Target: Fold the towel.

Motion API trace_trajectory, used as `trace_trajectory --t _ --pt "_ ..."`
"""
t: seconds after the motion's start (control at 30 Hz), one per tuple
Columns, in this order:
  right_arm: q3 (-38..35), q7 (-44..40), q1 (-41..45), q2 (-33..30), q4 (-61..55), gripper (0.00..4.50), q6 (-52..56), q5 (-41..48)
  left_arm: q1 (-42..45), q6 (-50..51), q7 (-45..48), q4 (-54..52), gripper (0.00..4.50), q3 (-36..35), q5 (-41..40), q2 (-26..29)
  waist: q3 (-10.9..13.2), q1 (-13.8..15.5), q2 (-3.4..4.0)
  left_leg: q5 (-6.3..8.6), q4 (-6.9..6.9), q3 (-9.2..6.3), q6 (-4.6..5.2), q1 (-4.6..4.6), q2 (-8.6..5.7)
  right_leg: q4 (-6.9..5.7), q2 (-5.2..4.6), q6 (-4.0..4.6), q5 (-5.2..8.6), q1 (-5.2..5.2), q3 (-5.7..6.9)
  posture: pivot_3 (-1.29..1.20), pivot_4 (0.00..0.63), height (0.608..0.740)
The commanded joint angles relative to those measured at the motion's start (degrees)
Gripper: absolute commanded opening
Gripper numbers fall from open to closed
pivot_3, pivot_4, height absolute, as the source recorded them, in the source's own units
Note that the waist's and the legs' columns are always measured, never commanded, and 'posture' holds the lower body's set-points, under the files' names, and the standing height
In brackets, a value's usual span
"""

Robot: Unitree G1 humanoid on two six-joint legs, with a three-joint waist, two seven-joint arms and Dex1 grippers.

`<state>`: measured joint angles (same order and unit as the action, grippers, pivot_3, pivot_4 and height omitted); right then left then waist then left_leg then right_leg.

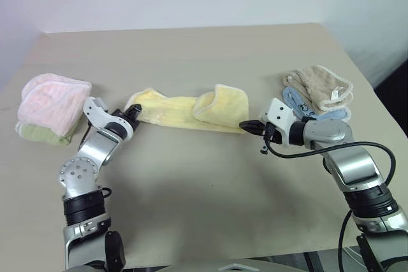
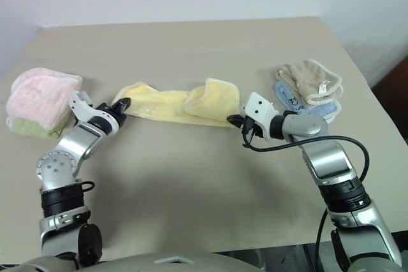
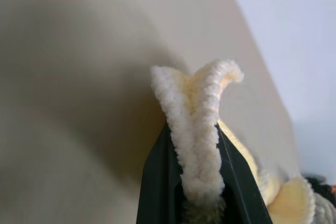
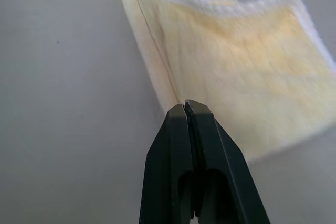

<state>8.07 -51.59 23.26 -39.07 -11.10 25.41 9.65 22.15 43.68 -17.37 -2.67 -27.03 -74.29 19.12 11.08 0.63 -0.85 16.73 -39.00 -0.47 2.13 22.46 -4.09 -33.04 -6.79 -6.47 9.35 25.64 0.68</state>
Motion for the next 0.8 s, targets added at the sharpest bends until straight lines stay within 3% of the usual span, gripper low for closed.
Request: trace_trajectory --t 0.03,0.2,0.37,0.47,0.7,0.73,0.8 --pt "-2.4 0.7 0.8 -1.1 0.0 0.00 -1.3 -0.3 1.1 1.8 4.6 -5.8 0.01 -1.2 -0.3 5.8 0.0 0.0 0.01 0.00 0.01 0.00 0.00 0.00 0.00 0.00 0.00 0.00 0.00 0.01 0.00 0.00 0.150 0.728" --pt "-2.5 2.1 1.8 -1.0 2.5 0.00 -2.6 -1.4 4.1 3.9 9.5 -11.4 0.01 6.9 3.8 8.2 0.0 0.5 0.00 0.02 0.00 -0.02 0.03 -0.03 -0.06 0.07 -0.04 0.00 0.00 -0.12 0.02 0.00 0.150 0.728" --pt "-2.8 3.9 3.3 -0.5 4.4 0.00 -3.4 -2.2 10.1 4.7 21.7 -14.9 0.01 27.6 18.5 8.8 0.0 0.3 -0.02 0.04 -0.01 -0.01 0.07 -0.01 -0.09 0.22 -0.02 0.00 0.00 -0.17 0.02 0.00 0.150 0.728" --pt "-3.2 4.7 3.0 -0.5 3.8 0.00 -3.2 -2.3 14.2 4.4 26.3 -11.2 0.01 39.5 28.6 6.8 0.0 0.2 -0.02 0.02 0.04 0.01 0.08 0.00 -0.09 0.26 0.00 0.00 0.00 -0.18 0.03 0.00 0.150 0.728" --pt "-4.1 6.3 1.0 -0.7 1.1 0.00 -2.1 -2.1 14.9 4.8 32.3 -7.5 0.01 44.5 36.8 3.9 0.0 -0.1 0.01 -0.06 0.17 0.02 0.24 0.00 0.03 0.33 0.07 0.00 0.00 -0.09 -0.01 0.00 0.150 0.728" --pt "-4.2 6.5 0.9 -0.8 0.9 0.00 -1.9 -2.1 14.8 5.1 32.6 -7.0 0.48 44.1 37.5 3.5 0.0 0.0 0.01 -0.07 0.16 0.02 0.25 0.00 0.03 0.33 0.06 0.00 0.00 -0.09 -0.01 0.00 0.150 0.728" --pt "-4.3 6.6 0.7 -0.9 0.7 0.00 -1.8 -2.1 14.3 5.2 33.5 -6.9 0.98 42.1 37.3 2.2 0.0 0.1 0.01 -0.06 0.14 0.02 0.26 0.01 0.01 0.35 0.03 0.00 0.00 -0.11 -0.01 0.00 0.150 0.728"
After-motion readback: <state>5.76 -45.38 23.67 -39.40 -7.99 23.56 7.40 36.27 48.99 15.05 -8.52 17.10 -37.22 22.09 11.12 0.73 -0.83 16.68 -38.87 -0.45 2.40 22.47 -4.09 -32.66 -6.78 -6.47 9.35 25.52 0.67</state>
